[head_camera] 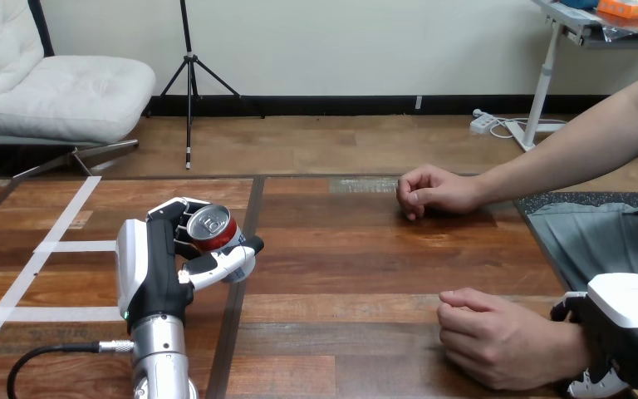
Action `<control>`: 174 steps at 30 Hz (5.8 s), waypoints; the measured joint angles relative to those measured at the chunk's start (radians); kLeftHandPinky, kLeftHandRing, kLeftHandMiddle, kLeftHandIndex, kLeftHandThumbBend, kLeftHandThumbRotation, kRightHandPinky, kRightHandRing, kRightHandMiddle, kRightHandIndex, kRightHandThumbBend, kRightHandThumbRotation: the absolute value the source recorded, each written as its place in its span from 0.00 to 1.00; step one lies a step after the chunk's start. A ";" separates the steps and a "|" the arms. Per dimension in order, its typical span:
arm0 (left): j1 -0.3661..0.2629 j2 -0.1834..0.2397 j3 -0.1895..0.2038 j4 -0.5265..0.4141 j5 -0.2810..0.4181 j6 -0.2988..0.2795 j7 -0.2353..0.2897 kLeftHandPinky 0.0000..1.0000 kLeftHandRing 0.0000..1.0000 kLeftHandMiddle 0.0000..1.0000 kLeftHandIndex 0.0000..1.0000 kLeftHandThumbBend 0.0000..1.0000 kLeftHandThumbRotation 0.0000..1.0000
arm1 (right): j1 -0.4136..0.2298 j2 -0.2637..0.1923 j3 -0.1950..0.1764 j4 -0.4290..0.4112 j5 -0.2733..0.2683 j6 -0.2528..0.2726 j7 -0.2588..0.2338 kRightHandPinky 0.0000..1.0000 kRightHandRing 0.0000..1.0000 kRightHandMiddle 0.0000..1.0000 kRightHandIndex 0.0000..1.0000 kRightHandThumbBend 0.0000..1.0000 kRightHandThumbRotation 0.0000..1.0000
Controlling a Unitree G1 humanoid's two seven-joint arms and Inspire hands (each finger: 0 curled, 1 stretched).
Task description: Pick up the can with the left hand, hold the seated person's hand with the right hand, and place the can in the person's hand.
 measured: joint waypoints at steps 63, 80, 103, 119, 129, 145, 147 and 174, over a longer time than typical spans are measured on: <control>0.000 0.000 0.000 0.000 -0.001 0.008 -0.006 0.40 0.42 0.45 0.48 0.62 0.00 | -0.009 -0.011 0.000 0.077 0.044 -0.041 -0.117 0.42 0.51 0.56 0.56 0.76 0.00; 0.000 0.000 0.000 0.000 -0.007 0.008 -0.016 0.40 0.42 0.45 0.48 0.62 0.00 | -0.002 -0.011 -0.001 0.103 0.084 -0.096 -0.192 0.37 0.45 0.51 0.51 0.76 0.00; 0.000 -0.005 -0.009 0.000 0.001 0.008 -0.034 0.38 0.42 0.46 0.47 0.62 0.00 | 0.001 -0.011 -0.007 0.088 0.114 -0.089 -0.186 0.37 0.45 0.51 0.51 0.78 0.00; 0.000 -0.051 -0.050 -0.027 0.012 0.008 -0.062 0.34 0.39 0.44 0.47 0.63 0.00 | 0.017 -0.010 -0.007 0.049 0.122 -0.064 -0.184 0.37 0.45 0.51 0.52 0.76 0.00; 0.001 -0.093 -0.079 -0.062 0.008 0.008 -0.103 0.34 0.39 0.45 0.48 0.62 0.00 | 0.029 -0.010 -0.008 0.018 0.123 -0.054 -0.178 0.36 0.45 0.50 0.51 0.78 0.00; 0.004 -0.146 -0.119 -0.098 0.006 0.003 -0.161 0.33 0.38 0.44 0.47 0.62 0.00 | 0.039 -0.009 -0.010 -0.030 0.126 -0.034 -0.171 0.38 0.47 0.52 0.52 0.79 0.00; 0.006 -0.150 -0.125 -0.102 0.007 0.003 -0.166 0.33 0.38 0.43 0.47 0.62 0.00 | 0.039 -0.009 -0.011 -0.033 0.126 -0.034 -0.171 0.38 0.47 0.52 0.52 0.79 0.00; 0.011 -0.195 -0.171 -0.108 0.015 0.003 -0.202 0.34 0.39 0.44 0.47 0.60 0.00 | 0.069 -0.007 -0.029 -0.092 0.127 -0.035 -0.177 0.31 0.39 0.46 0.50 0.78 0.00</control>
